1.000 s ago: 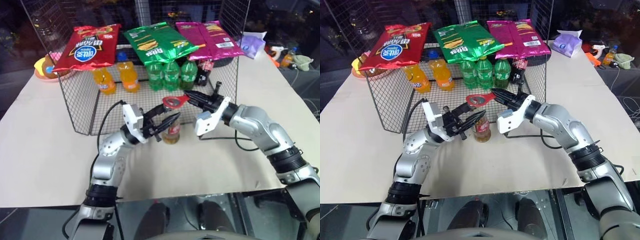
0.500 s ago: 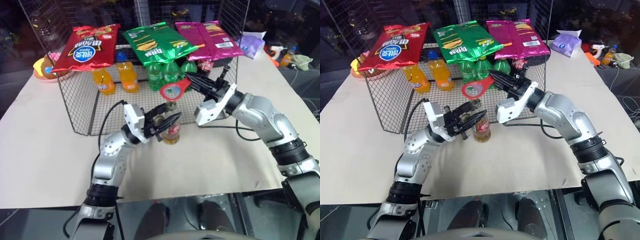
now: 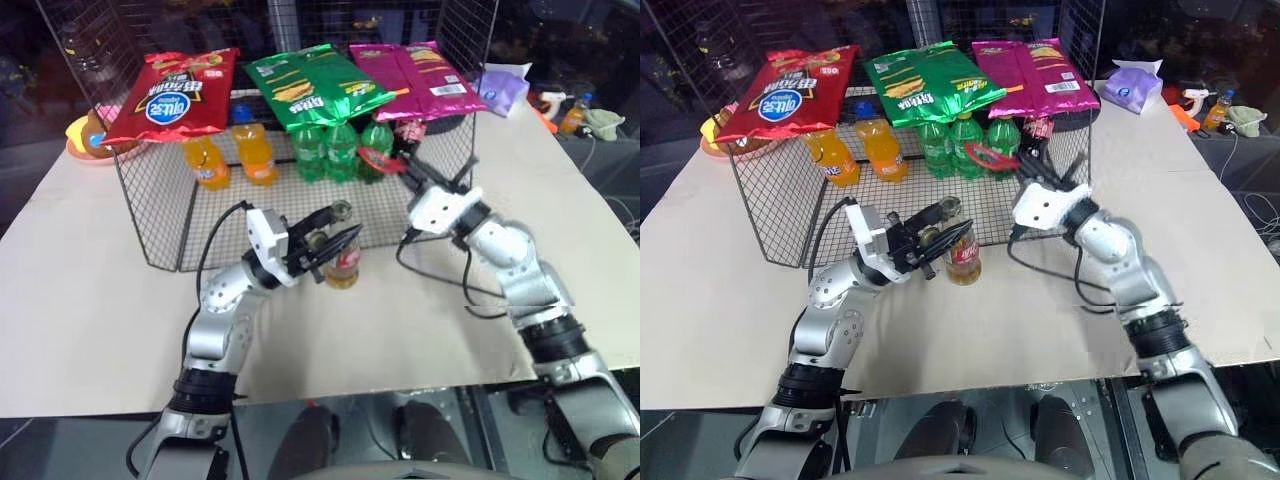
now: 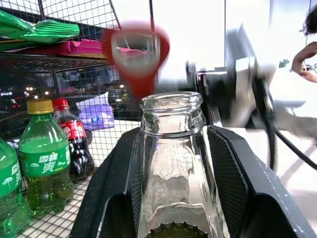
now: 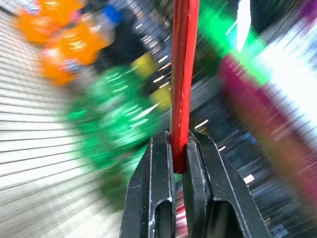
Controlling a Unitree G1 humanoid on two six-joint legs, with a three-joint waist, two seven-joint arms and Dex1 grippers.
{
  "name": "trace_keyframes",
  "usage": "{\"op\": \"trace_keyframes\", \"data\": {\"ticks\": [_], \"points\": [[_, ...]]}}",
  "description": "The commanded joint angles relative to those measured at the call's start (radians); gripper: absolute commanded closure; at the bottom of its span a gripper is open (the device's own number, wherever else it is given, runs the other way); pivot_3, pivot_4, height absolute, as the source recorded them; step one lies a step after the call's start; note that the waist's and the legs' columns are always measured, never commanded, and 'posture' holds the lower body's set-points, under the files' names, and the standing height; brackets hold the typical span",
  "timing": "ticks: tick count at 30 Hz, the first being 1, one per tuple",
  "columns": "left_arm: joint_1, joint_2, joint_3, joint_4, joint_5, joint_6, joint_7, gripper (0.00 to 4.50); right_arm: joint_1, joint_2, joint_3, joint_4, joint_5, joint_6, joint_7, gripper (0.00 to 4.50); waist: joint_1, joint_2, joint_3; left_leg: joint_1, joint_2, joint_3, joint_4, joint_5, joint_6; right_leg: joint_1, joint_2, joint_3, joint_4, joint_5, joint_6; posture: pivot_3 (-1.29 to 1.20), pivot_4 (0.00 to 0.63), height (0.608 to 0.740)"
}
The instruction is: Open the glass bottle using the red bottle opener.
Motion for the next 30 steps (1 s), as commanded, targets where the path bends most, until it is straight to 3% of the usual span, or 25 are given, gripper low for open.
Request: {"op": "trace_keyframes", "data": {"ticks": [1,5,22,30], "points": [[0.021,0.01,0.014,0.032,0.034,0.008,0.024,1.71,0.002,0.022,-0.029,-0.104,0.1,0.083,0.054,4.5,-0.002,0.002,0.002,0.0,0.0,0.0,0.0,0.0,0.0,0.0,0.0,0.0,0.0,0.0,0.0,0.0,0.15,0.74],[0.021,0.009,0.013,0.036,0.048,-0.004,0.028,0.07,0.019,0.027,-0.017,-0.128,0.111,0.117,0.076,4.5,-0.001,0.002,0.003,-0.004,0.0,0.0,-0.001,0.0,0.0,-0.005,0.001,0.0,0.0,0.0,0.0,0.0,0.15,0.74],[0.06,0.031,0.03,-0.034,0.018,0.021,0.013,0.07,0.059,0.03,-0.024,-0.148,0.117,0.146,0.093,4.5,0.0,0.002,0.003,-0.016,0.0,0.001,-0.002,0.0,0.0,-0.017,0.0,0.0,0.0,0.0,0.0,0.0,0.15,0.74],[0.122,0.076,0.053,-0.117,-0.011,0.066,0.007,0.07,0.095,0.017,-0.059,-0.186,0.202,0.257,0.14,4.5,0.0,0.002,0.003,-0.017,0.0,0.0,-0.002,0.0,0.0,-0.018,0.0,0.0,0.0,0.0,0.0,0.0,0.15,0.74]]}}
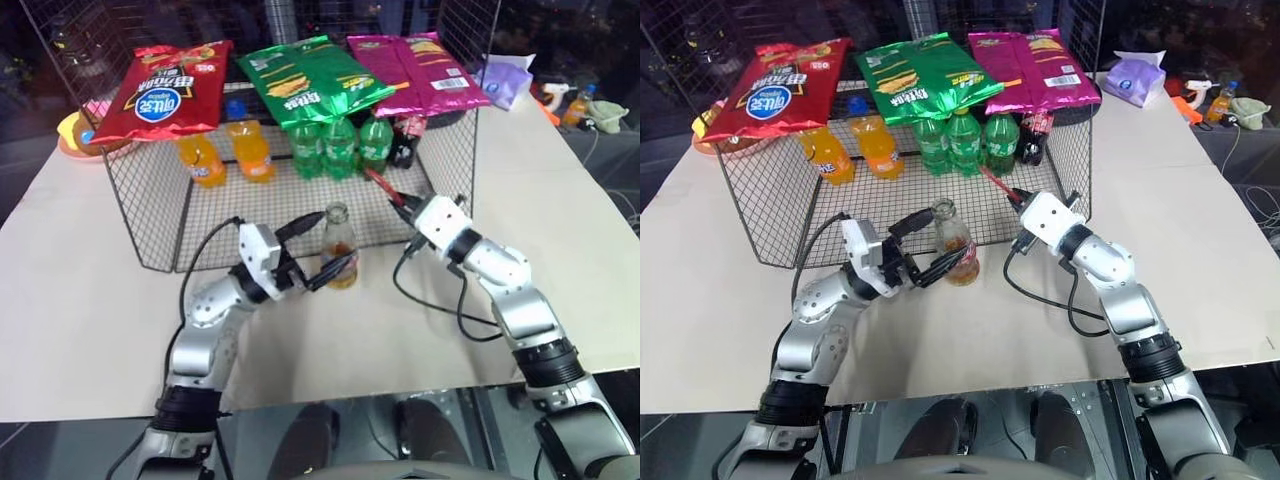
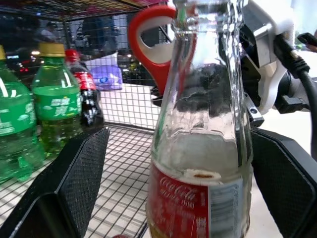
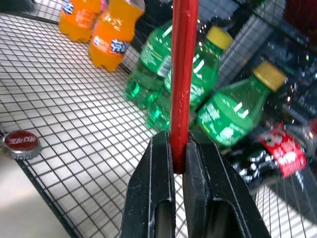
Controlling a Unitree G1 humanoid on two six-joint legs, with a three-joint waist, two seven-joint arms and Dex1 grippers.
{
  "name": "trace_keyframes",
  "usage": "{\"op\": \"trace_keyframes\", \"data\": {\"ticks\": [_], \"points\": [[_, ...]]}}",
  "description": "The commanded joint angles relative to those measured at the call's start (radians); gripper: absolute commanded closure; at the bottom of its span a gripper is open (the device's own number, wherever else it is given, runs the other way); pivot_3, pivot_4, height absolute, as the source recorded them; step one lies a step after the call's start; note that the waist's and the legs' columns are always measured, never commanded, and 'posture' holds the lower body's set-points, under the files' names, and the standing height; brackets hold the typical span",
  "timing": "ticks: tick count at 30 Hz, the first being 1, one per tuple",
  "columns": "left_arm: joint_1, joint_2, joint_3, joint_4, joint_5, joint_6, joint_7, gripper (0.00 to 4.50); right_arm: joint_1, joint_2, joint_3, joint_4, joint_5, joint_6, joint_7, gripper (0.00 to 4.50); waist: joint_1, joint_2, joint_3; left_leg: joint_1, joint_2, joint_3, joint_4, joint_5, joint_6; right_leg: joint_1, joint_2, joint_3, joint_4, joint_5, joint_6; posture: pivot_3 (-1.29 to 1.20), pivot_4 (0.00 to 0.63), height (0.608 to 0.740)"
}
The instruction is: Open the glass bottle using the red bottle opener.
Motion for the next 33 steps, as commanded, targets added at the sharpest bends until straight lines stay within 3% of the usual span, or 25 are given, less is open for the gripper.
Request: {"op": "trace_keyframes", "data": {"ticks": [1,13,19,21,22,26,30,33], "points": [[0.023,0.022,0.024,-0.075,-0.027,0.016,-0.005,0.07,0.02,-0.013,-0.043,-0.077,0.073,0.068,0.039,4.5,0.001,0.0,0.0,0.0,0.0,0.0,0.0,0.0,0.0,0.0,0.0,0.0,0.0,0.0,0.0,0.0,0.15,0.74],[0.266,0.163,0.171,-0.284,-0.118,0.138,0.015,0.07,0.162,-0.177,-0.159,-0.39,0.603,0.888,0.236,4.5,0.001,0.001,0.001,-0.001,0.002,-0.001,-0.001,0.0,0.001,0.0,-0.004,0.0,-0.001,0.0,0.0,0.0,0.15,0.74],[0.394,0.163,0.241,-0.264,-0.074,0.138,0.071,0.07,0.19,-0.204,-0.143,-0.402,0.659,1.023,0.21,4.5,0.003,0.001,0.001,-0.001,0.001,-0.001,0.0,-0.001,0.001,0.001,-0.002,-0.002,-0.001,0.0,0.0,0.0,0.15,0.74],[0.413,0.158,0.247,-0.237,-0.035,0.134,0.105,0.0,0.189,-0.213,-0.117,-0.384,0.621,0.971,0.212,3.62,0.004,0.001,0.001,-0.001,0.001,-0.001,0.0,0.0,0.001,0.001,-0.002,-0.001,-0.002,0.0,0.0,0.0,0.15,0.74],[0.422,0.154,0.25,-0.23,-0.026,0.131,0.116,0.0,0.19,-0.216,-0.113,-0.375,0.609,0.957,0.212,3.47,0.004,0.001,0.001,-0.001,0.001,-0.001,0.0,0.0,0.001,0.001,-0.001,-0.002,-0.002,0.0,0.0,0.0,0.15,0.74],[0.458,0.152,0.265,-0.214,0.006,0.117,0.137,0.0,0.22,-0.244,-0.113,-0.366,0.591,0.921,0.232,1.93,0.007,0.001,0.001,-0.001,0.001,-0.001,0.0,0.0,0.001,0.001,-0.001,-0.002,-0.002,0.0,0.0,0.0,0.15,0.74],[0.496,0.161,0.269,-0.21,0.065,0.108,0.172,0.0,0.296,-0.323,-0.15,-0.355,0.567,0.798,0.31,0.12,0.01,0.0,0.001,-0.001,0.001,-0.001,0.0,0.0,0.001,0.001,-0.002,-0.002,-0.003,0.0,0.0,0.0,0.15,0.74],[0.516,0.16,0.276,-0.22,0.079,0.11,0.183,0.0,0.352,-0.332,-0.186,-0.312,0.528,0.64,0.328,0.05,0.011,0.0,0.0,-0.001,0.0,-0.001,0.0,-0.001,0.001,0.002,-0.002,-0.002,-0.003,0.0,0.0,0.0,0.15,0.74]]}}
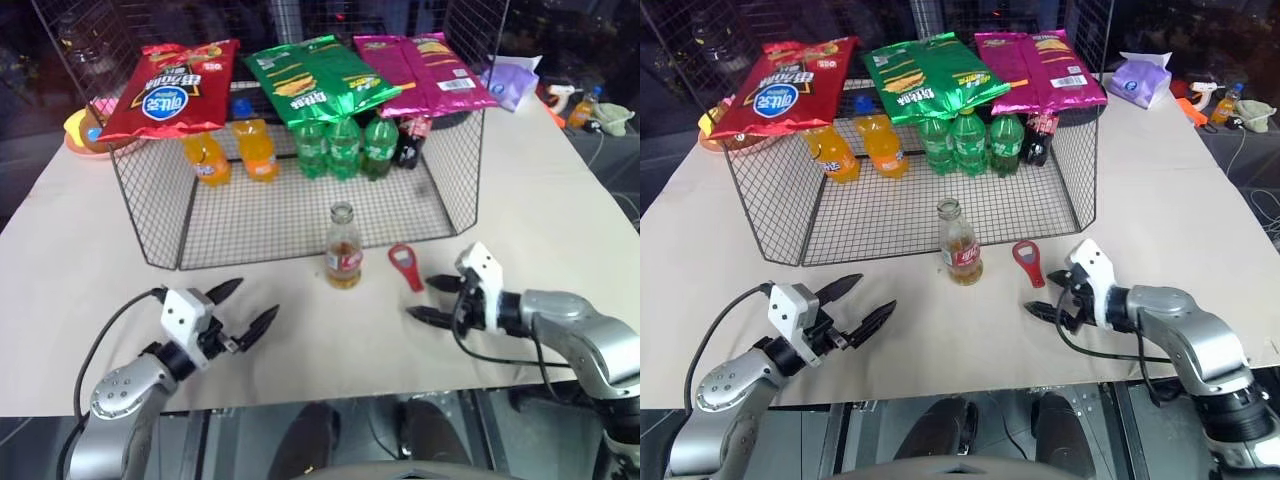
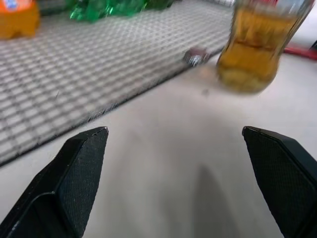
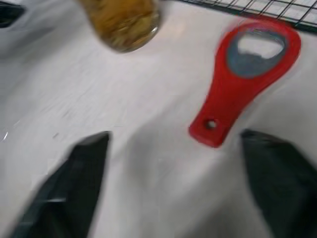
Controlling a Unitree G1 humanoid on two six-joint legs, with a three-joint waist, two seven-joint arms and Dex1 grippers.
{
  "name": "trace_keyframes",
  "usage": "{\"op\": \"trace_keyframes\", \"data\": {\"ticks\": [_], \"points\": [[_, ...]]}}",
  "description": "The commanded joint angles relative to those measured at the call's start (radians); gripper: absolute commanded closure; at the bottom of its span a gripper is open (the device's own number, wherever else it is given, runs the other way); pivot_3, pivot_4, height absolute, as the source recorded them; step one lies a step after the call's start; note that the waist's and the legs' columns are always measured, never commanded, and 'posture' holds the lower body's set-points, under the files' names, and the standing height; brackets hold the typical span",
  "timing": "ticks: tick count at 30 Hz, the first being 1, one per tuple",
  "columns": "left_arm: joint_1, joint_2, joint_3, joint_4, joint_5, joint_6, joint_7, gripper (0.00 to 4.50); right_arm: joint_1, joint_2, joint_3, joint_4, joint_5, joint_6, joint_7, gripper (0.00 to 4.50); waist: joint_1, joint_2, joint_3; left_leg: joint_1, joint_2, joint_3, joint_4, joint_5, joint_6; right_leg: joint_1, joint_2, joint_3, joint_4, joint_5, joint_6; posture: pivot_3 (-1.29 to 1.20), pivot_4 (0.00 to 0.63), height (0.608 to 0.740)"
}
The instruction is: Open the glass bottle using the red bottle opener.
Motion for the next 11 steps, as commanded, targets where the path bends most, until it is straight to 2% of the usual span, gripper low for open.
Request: {"op": "trace_keyframes", "data": {"ticks": [1,6,11], "points": [[0.028,0.008,0.039,-0.038,0.015,-0.017,0.02,0.0,0.069,0.021,-0.104,0.075,-0.032,-0.216,0.024,0.05,0.0,-0.001,-0.001,0.0,0.0,0.0,0.0,0.0,0.0,0.0,0.0,0.0,0.0,0.0,0.0,0.0,0.15,0.74],[0.099,0.01,0.061,-0.082,0.021,-0.015,0.029,0.0,0.172,0.049,-0.215,0.176,-0.021,-0.506,0.145,0.05,-0.004,0.0,0.0,0.001,0.001,0.0,0.0,0.0,0.0,0.001,0.0,0.001,0.0,0.0,0.0,0.0,0.15,0.74],[0.143,0.003,0.065,-0.111,0.017,-0.005,0.036,0.0,0.197,0.037,-0.273,0.256,-0.014,-0.597,0.196,0.05,-0.006,0.0,0.0,0.002,0.001,0.002,0.0,-0.001,0.001,0.001,-0.001,0.002,0.001,0.0,0.0,0.0,0.15,0.74]]}}
